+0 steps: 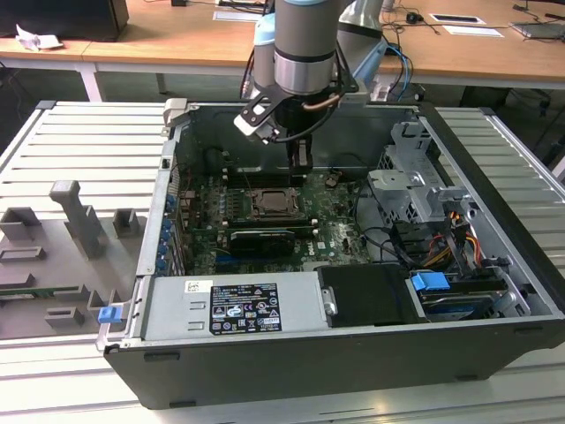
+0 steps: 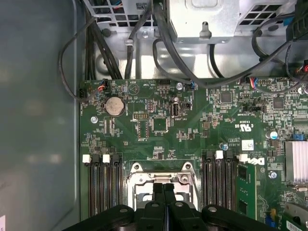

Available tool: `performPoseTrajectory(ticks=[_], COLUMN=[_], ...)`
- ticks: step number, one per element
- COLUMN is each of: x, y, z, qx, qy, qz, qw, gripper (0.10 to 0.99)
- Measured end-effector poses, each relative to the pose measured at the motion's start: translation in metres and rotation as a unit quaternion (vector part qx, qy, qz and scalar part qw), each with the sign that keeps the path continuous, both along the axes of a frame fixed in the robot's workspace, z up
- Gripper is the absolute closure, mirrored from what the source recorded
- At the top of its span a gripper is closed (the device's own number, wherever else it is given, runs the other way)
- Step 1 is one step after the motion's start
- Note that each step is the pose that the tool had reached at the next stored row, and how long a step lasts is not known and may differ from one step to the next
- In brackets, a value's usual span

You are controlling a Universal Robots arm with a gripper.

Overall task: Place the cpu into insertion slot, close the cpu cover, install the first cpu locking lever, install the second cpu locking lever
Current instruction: 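Close the cpu cover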

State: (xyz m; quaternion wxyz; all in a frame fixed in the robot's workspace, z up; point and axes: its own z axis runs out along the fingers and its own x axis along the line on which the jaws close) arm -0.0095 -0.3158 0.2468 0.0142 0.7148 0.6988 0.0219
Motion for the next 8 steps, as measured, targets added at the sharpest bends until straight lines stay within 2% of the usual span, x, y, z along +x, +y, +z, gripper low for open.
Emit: performPoseTrajectory(ticks=[8], x=[-0.008], y=[0.0003], z=[-0.0011], qx=[0.0], qy=[0.0], qz=[0.0], qw=[1.0], gripper=[0.98])
